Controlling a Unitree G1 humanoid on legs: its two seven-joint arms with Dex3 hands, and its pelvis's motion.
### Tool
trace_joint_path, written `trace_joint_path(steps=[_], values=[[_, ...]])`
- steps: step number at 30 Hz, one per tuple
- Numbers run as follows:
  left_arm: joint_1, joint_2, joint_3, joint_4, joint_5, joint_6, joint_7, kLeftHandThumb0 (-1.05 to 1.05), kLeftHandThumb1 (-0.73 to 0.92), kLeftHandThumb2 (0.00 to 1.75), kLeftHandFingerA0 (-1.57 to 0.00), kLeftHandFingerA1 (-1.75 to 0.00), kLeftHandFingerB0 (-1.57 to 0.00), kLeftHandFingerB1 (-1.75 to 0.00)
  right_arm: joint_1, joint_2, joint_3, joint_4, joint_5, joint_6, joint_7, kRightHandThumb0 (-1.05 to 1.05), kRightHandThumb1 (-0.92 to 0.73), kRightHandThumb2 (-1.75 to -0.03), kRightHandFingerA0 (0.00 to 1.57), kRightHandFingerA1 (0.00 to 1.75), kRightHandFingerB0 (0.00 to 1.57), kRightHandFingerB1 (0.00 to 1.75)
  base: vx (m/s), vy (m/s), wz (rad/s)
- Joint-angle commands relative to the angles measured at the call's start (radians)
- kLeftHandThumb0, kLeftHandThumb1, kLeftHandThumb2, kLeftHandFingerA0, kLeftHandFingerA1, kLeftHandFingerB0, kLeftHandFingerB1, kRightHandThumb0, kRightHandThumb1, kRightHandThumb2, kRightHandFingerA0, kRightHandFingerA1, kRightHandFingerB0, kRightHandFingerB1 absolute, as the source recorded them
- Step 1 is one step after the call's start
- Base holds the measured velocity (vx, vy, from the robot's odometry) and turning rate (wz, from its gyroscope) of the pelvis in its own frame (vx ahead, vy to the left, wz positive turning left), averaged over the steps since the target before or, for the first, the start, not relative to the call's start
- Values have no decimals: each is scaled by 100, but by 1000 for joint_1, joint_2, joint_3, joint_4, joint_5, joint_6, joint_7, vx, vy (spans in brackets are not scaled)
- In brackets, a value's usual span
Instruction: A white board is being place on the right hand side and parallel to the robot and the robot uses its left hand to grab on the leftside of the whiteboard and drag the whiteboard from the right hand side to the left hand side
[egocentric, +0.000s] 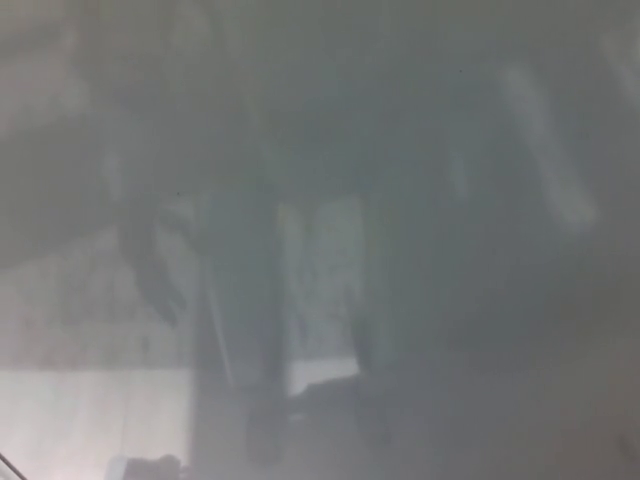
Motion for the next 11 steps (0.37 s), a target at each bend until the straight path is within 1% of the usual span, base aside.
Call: trace_joint_path(steps=[1,3,5,7,8,11], values=[[0,27,-6,12,27,-39,15,-44,51,70,-23,-41,-16,-36,8,-14,-2,8,1,-5,9,-45,-76,-75,96,96,47,89,0,0,0],[-6,24,3,18,14,-32,5,-43,51,69,-24,-41,-17,-36,10,-12,-3,7,3,-5,10,-43,-78,-72,95,90,47,86,0,0,0],[-10,17,16,21,-3,-26,-5,-42,51,69,-25,-41,-18,-36,6,-14,-1,8,0,-2,10,-44,-78,-73,96,92,47,86,0,0,0],[-9,25,-4,23,29,-38,22,-48,50,71,-27,-42,-16,-36,2,-15,3,8,-5,2,3,-45,-77,-74,99,93,47,88,0,0,0],[-9,27,-8,23,35,-42,26,-46,51,71,-26,-42,-17,-36,3,-15,3,8,-4,3,5,-44,-78,-73,96,93,48,87,0,0,0],[-10,28,-10,26,34,-46,21,-46,51,71,-25,-42,-17,-36,7,-11,-11,8,13,-2,21,-43,-78,-72,94,93,50,86,0,0,0]])
